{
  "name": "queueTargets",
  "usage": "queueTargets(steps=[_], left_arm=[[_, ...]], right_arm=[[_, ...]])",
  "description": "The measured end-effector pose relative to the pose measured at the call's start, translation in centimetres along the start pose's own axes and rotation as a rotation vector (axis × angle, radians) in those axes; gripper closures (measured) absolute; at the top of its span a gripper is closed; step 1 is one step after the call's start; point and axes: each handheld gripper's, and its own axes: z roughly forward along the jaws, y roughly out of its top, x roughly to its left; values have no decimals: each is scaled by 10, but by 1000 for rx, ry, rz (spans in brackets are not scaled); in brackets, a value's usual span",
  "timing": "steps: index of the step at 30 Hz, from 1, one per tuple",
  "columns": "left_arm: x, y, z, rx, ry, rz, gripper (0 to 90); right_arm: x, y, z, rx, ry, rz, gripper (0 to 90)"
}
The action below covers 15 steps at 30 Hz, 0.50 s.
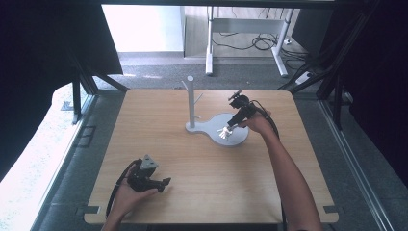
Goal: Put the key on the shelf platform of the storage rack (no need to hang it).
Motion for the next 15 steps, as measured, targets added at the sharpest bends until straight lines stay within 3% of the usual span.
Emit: queueTargets(steps=[11, 15], left_arm=[[-2, 0, 1, 7, 9, 0, 251], [-1, 0, 1, 11, 11, 2, 251]], right_arm=[[10, -46, -36, -76, 7, -22, 560], [13, -73, -45, -114, 6, -18, 558]])
